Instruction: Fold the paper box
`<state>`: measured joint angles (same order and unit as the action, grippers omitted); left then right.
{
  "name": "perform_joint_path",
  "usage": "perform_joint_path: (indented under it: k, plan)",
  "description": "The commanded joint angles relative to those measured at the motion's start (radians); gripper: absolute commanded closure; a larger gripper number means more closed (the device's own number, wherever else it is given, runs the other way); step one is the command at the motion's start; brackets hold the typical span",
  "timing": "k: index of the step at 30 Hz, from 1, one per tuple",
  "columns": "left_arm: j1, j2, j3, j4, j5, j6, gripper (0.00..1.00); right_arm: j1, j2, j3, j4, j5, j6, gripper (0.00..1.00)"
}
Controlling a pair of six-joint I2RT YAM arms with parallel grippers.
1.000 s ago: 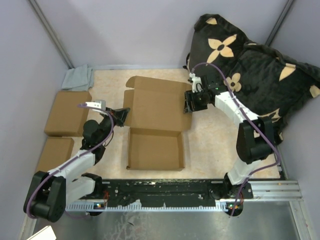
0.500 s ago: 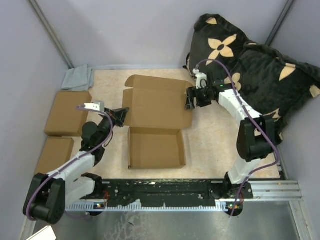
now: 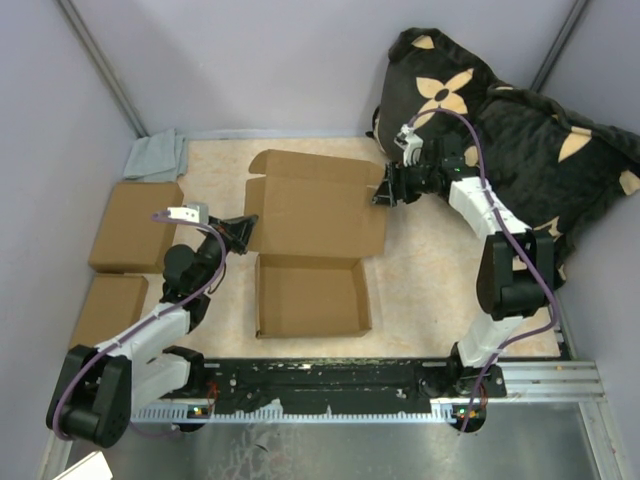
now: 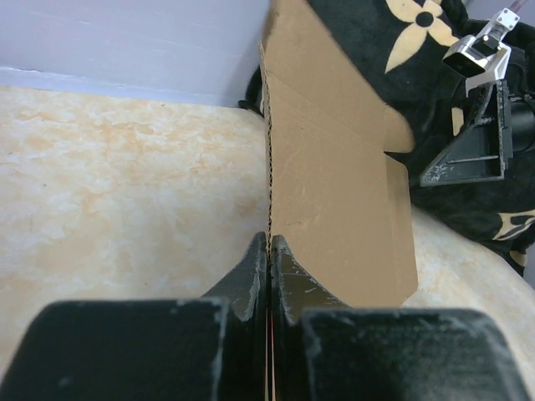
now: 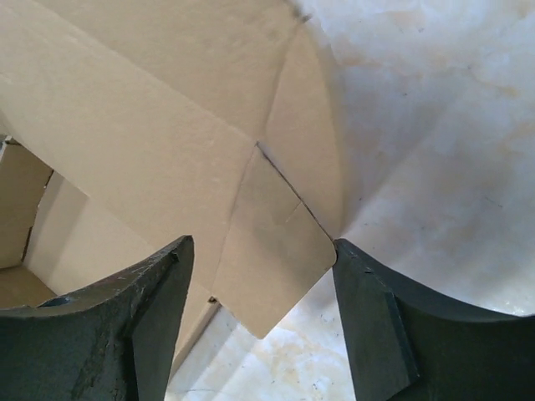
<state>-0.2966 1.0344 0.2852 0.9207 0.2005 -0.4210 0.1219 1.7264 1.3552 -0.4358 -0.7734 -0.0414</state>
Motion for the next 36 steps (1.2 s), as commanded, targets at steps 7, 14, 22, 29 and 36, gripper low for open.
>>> perform_joint_path:
  k: [7,14,22,29,36]
  plan:
    - [-0.004,0.009,0.011,0.058,0.018,0.010,1.00,0.043,-0.045,0.043,-0.053,-0.017,-0.009,0.53]
    - [-0.005,0.010,0.013,0.059,0.030,0.010,1.00,0.121,-0.107,0.028,-0.095,0.087,0.005,0.74]
    - [-0.007,0.019,0.026,0.050,0.033,0.013,1.00,0.234,-0.112,0.087,-0.148,0.468,0.121,1.00]
    - [-0.009,0.016,0.074,-0.010,0.031,0.023,0.76,0.275,-0.146,0.053,-0.051,0.681,0.169,1.00]
    - [-0.009,-0.042,0.280,-0.389,-0.075,0.084,0.51,0.292,-0.330,-0.120,0.225,0.749,0.069,1.00]
